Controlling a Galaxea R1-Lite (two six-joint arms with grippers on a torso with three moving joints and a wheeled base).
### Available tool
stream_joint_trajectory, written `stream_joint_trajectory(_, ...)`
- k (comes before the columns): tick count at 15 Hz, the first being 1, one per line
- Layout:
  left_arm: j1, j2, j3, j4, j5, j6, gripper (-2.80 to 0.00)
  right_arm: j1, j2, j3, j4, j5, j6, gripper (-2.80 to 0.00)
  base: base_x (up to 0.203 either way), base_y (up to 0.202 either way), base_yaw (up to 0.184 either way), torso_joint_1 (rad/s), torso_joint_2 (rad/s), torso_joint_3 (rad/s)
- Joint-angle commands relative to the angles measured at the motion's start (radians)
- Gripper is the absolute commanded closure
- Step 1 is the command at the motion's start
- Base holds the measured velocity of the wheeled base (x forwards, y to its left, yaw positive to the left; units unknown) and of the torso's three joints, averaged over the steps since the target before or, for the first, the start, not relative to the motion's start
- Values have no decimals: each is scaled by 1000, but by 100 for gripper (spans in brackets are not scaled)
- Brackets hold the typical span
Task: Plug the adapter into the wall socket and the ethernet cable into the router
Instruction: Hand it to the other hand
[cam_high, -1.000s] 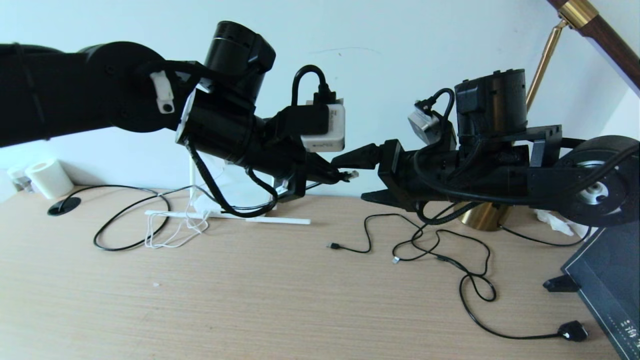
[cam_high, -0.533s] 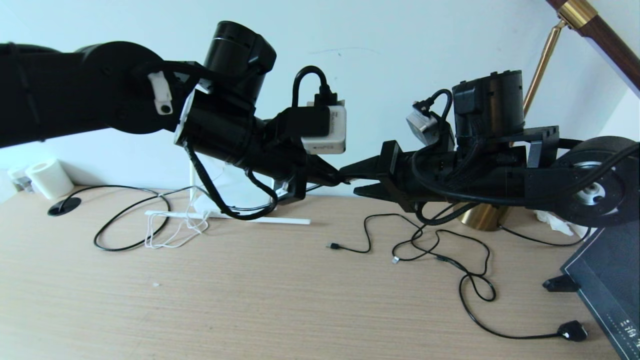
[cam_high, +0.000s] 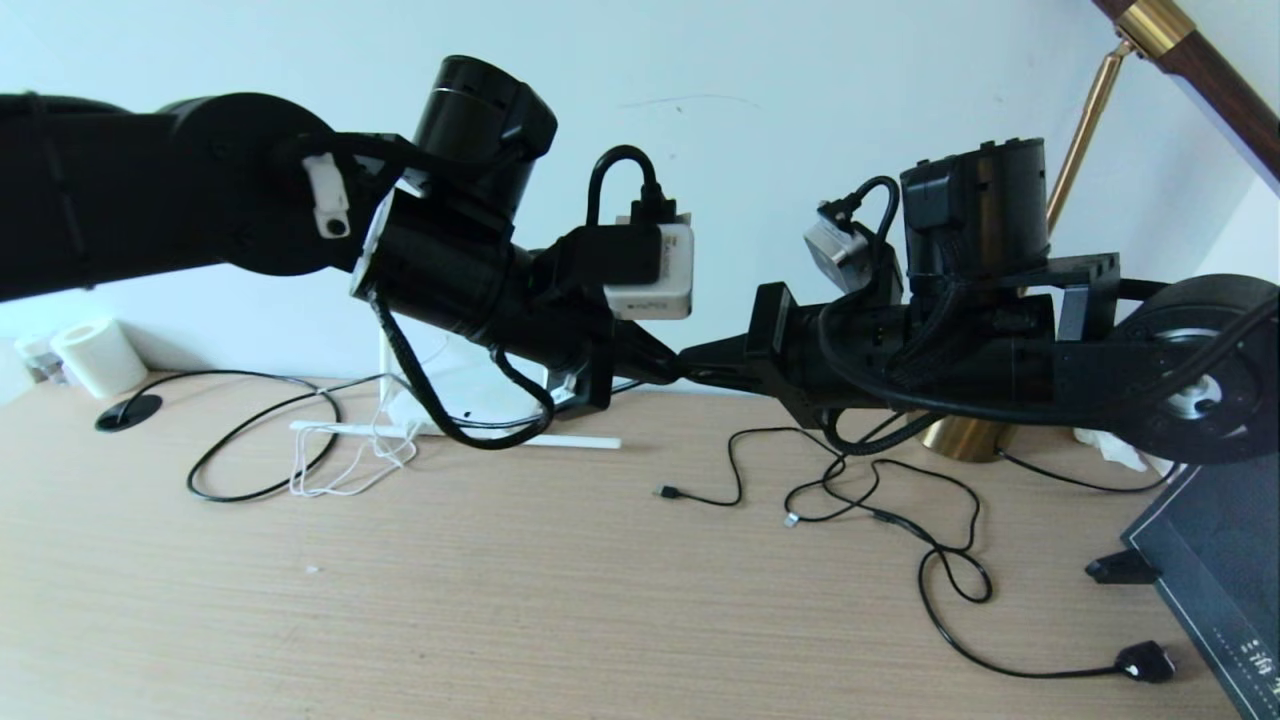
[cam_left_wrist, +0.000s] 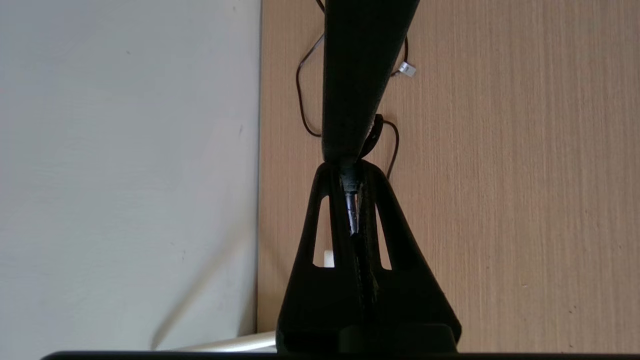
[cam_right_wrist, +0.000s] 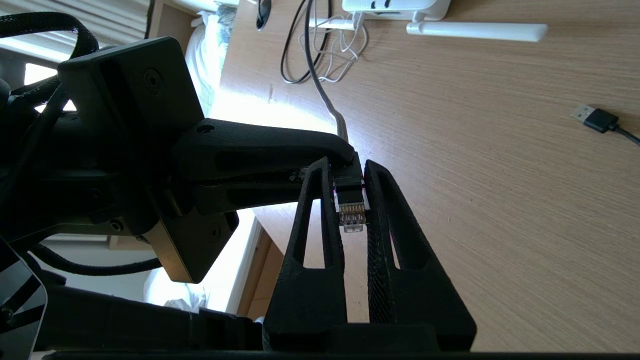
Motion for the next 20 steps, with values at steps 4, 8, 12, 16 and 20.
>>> stream_joint_trajectory(4, -2, -30, 40, -6, -2, -18, 0, 8, -5, 2, 2, 1, 5, 0, 0, 0, 0, 0, 0, 0)
stream_joint_trajectory(8, -8, -38, 43, -8, -4, -18, -280, 15, -13, 5, 5, -24, 9, 0, 0, 0, 0, 0, 0, 0)
stream_joint_trajectory(12, -6, -69, 51, -10, -24, -16, -280, 15, -25, 16, 9, -23, 18, 0, 0, 0, 0, 0, 0, 0)
stream_joint_trajectory(16, 48, -182, 227, -105, -132, 18, -280, 14, -40, -61, 116, -11, 297, 0, 0, 0, 0, 0, 0, 0)
stream_joint_trajectory(20, 147, -321, 596, -446, -302, 38, -280, 13, -42, -202, 271, 290, 621, 0, 0, 0, 0, 0, 0, 0)
